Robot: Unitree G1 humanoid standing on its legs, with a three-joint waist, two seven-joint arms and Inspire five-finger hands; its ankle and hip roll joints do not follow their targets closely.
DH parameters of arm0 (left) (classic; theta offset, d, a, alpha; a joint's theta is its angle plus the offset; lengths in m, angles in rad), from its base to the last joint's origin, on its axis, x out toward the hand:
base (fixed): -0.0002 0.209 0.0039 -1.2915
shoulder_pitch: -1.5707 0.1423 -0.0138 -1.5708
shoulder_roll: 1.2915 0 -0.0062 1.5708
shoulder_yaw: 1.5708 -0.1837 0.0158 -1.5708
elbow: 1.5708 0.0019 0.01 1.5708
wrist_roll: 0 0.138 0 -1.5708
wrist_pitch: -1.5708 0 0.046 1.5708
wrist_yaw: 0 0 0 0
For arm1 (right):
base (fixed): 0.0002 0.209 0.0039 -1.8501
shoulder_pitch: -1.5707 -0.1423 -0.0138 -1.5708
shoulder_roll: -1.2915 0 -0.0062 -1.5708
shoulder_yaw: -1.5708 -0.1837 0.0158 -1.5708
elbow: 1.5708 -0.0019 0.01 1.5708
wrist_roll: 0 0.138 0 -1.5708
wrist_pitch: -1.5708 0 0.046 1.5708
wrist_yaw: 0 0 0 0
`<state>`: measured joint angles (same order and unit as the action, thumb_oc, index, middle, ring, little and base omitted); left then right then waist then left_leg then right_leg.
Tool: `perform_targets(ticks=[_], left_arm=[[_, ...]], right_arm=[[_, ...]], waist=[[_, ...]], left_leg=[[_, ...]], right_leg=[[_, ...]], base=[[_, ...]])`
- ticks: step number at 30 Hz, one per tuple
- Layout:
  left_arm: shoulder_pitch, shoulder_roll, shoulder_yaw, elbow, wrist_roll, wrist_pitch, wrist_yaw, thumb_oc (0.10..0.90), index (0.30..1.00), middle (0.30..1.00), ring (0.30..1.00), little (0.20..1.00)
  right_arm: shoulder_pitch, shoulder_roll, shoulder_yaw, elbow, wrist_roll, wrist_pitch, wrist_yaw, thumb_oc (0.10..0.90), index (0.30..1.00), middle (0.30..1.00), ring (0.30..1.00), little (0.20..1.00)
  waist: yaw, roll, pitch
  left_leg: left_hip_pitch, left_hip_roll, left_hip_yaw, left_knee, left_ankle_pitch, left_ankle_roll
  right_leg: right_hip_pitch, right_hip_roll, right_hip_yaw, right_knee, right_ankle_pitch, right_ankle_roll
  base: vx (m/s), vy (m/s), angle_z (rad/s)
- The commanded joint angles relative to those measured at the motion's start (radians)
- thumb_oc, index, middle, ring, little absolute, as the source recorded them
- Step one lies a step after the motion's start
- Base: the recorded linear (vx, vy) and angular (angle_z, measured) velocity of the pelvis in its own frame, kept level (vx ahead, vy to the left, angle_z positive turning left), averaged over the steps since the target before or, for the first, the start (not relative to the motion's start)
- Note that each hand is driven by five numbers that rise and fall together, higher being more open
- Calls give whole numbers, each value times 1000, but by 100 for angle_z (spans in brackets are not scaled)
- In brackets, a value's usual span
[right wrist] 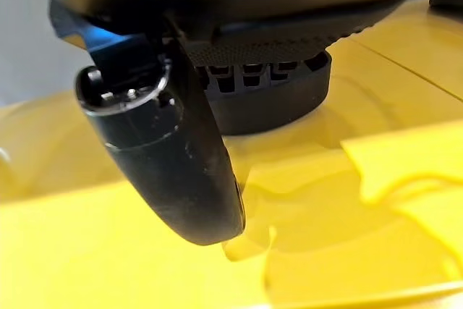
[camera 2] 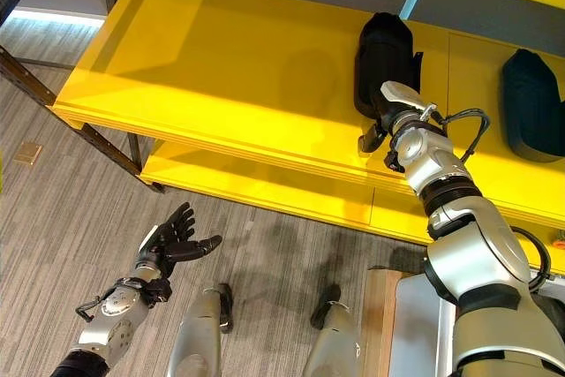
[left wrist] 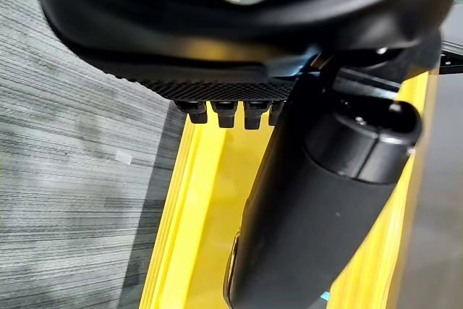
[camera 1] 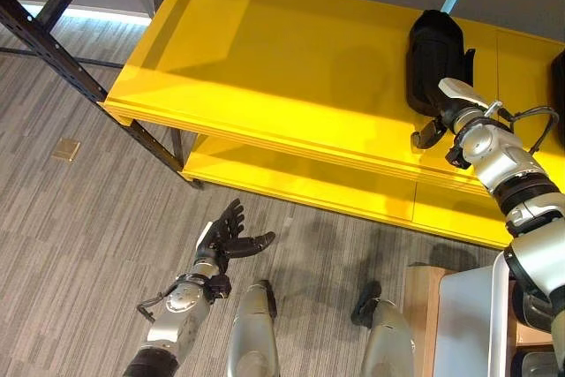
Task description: Move parts from the plastic box to the shelf.
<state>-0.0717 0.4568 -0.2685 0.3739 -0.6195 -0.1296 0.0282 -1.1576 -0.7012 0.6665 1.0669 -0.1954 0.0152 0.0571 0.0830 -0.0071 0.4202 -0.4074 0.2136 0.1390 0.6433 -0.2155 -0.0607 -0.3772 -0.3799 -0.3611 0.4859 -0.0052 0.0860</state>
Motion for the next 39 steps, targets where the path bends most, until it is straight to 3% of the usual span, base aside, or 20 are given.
perform_targets(ticks=[1,17,39], left_arm=[[3,64,56,-102,23,-55,-40,900,1000,1000,1000,1000],[13,73,89,-102,16,-37,-54,900,1000,1000,1000,1000],[12,79,100,-96,3,-23,-65,900,1000,1000,1000,1000]], right_arm=[[-117,-86,53,1,35,3,4,900,1000,1000,1000,1000],[-183,-146,93,-133,144,36,132,900,1000,1000,1000,1000],[-245,-161,114,-203,228,62,202,900,1000,1000,1000,1000]], waist=[[14,-1,-29],[4,-16,-29],[-6,-35,-34]], left_leg=[[28,46,-50,-88,54,-61],[26,52,-46,-81,49,-62],[25,53,-43,-70,41,-62]], right_leg=[[21,-4,89,70,-58,59],[15,-3,93,76,-58,59],[12,-1,102,85,-57,59]], base=[[0,0,0],[0,0,0],[0,0,0]])
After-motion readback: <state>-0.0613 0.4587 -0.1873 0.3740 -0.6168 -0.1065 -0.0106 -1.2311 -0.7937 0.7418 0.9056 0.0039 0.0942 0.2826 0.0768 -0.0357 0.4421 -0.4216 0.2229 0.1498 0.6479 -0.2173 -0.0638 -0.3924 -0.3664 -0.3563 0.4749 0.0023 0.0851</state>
